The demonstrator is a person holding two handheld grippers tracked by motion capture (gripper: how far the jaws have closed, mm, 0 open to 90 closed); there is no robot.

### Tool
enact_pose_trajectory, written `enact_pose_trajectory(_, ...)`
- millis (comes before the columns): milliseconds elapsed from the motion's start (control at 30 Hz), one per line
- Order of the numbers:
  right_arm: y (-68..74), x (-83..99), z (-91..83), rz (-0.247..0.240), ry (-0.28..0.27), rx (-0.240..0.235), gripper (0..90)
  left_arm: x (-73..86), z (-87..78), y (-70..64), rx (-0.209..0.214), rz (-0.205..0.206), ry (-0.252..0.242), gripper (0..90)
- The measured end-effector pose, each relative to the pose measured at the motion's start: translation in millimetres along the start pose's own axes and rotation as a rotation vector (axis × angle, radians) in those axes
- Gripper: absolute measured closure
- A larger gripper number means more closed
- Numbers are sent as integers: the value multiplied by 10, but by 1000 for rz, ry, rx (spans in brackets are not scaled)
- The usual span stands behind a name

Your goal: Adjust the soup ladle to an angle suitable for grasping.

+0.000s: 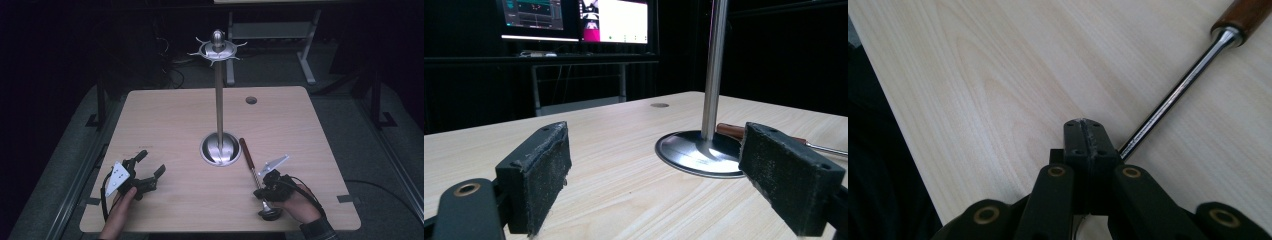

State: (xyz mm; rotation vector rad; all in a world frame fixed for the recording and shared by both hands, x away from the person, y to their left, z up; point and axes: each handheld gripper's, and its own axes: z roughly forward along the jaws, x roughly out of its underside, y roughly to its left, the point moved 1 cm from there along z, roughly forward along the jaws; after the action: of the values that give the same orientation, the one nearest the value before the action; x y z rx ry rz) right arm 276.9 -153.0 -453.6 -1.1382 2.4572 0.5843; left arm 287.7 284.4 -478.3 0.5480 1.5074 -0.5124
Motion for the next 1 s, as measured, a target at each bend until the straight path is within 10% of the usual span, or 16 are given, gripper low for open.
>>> enact_pose_trajectory(1000, -261, 145, -111, 90, 48, 64, 891, 0, 0, 0, 0, 0, 1, 128)
